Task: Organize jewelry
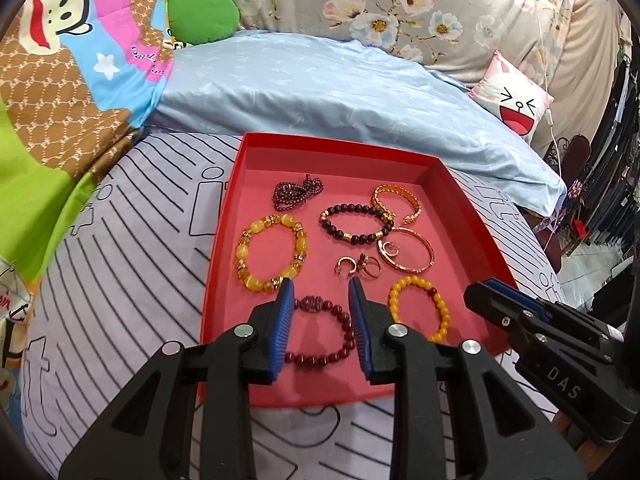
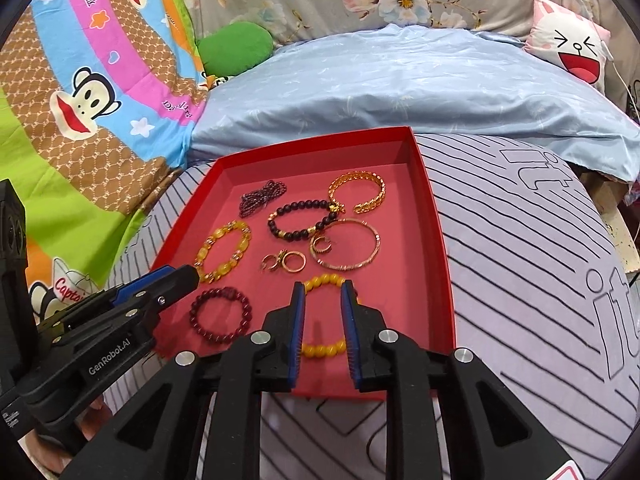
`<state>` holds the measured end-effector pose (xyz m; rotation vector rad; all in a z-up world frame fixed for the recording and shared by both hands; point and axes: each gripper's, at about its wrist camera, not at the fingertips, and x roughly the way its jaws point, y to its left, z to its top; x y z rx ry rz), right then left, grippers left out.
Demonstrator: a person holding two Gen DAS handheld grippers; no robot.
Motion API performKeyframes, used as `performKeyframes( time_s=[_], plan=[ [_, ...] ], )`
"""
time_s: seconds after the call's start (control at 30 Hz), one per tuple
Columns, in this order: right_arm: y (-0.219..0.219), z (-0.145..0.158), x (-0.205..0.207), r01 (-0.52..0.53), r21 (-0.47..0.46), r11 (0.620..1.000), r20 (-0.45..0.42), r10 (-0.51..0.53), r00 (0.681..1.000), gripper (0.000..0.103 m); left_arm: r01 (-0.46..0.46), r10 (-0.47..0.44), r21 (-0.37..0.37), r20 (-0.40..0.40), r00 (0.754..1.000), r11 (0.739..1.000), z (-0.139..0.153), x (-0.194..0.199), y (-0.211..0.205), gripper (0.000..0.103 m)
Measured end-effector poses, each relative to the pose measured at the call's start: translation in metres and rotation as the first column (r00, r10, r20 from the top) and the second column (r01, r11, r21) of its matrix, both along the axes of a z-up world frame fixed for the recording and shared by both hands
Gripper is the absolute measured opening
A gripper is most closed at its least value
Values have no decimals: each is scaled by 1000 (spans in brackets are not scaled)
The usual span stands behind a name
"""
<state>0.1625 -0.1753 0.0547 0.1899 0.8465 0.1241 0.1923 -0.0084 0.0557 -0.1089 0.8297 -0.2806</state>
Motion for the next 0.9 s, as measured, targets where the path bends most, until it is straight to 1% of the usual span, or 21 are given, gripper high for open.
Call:
performKeyframes(
  time_s=[0.07, 0.17, 0.43, 0.5, 0.6, 0.77, 0.83, 0.9],
  plan=[
    [1, 2, -6, 1, -5, 1000, 5, -1, 1000, 26, 1, -1, -4, 2, 1000, 1000, 2, -6, 1, 27],
    [3, 6, -14, 3, -8, 1000, 10, -3, 1000, 26, 3, -3, -1, 1, 1000, 1000, 4, -14, 0, 28],
    [13, 9, -35, 8, -52, 999, 21, -7, 1000, 27, 0, 0, 7, -8, 1000, 1000, 6, -33, -2, 29],
    [15, 8, -39, 8, -52, 999, 19, -7, 1000, 28, -3, 3, 9, -8, 1000, 1000, 7, -37, -3, 36],
    [18, 7, -44, 5, -60, 998, 18, -4, 1000, 32, -3, 3, 16, -6, 1000, 1000, 9, -42, -5, 38],
    [18, 6, -51, 16, -69, 997, 15, -15, 1000, 34, -16, 16, 27, -18, 1000, 1000, 8, -46, -4, 39],
    [17, 5, -53, 24, -75, 997, 13, -23, 1000, 37, -27, 28, 29, -26, 999, 999, 7, -47, -3, 43],
    [16, 4, -55, 34, -80, 996, 11, -33, 999, 40, -40, 41, 34, -31, 999, 999, 6, -49, -1, 50]
  ],
)
